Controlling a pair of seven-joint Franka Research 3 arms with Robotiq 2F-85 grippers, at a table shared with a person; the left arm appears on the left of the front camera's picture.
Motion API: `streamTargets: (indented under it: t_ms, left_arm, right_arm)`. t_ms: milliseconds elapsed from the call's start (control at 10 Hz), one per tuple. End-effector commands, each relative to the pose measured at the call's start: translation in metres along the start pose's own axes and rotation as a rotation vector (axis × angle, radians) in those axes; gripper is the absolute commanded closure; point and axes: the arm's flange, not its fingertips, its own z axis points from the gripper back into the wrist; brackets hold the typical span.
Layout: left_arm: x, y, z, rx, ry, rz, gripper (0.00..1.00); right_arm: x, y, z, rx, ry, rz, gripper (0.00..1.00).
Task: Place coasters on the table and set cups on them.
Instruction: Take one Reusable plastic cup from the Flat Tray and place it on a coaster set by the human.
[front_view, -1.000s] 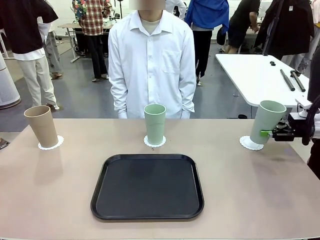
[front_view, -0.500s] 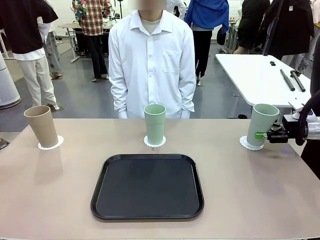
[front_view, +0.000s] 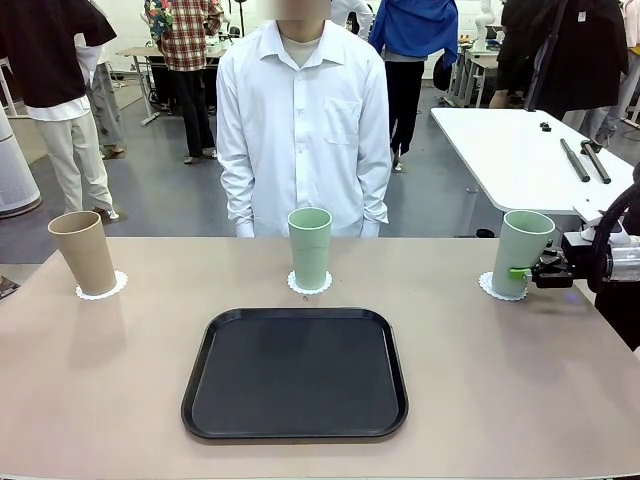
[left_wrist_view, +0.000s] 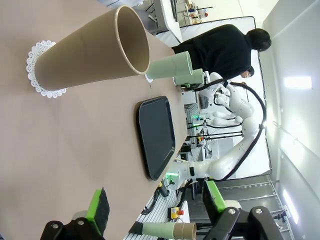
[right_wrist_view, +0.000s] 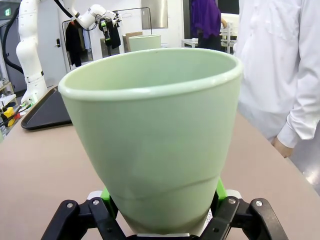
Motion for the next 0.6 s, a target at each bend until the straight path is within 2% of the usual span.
streamTargets:
  t_ms: [0,500]
  left_arm:
    - [0.0002,-0.0015,0.0015,0.001,-0.008,0.003,0.00]
    - [0.0002,-0.0015,0.0015,0.001,-0.008,0.003,0.00]
  right_arm:
    - [0.0033,-0.0083,-0.0020,-0.010,0.000,-0.018,0.17]
    - [0.0001,-0.0001,-0.0003,0.000,0.000,-0.001,0.17]
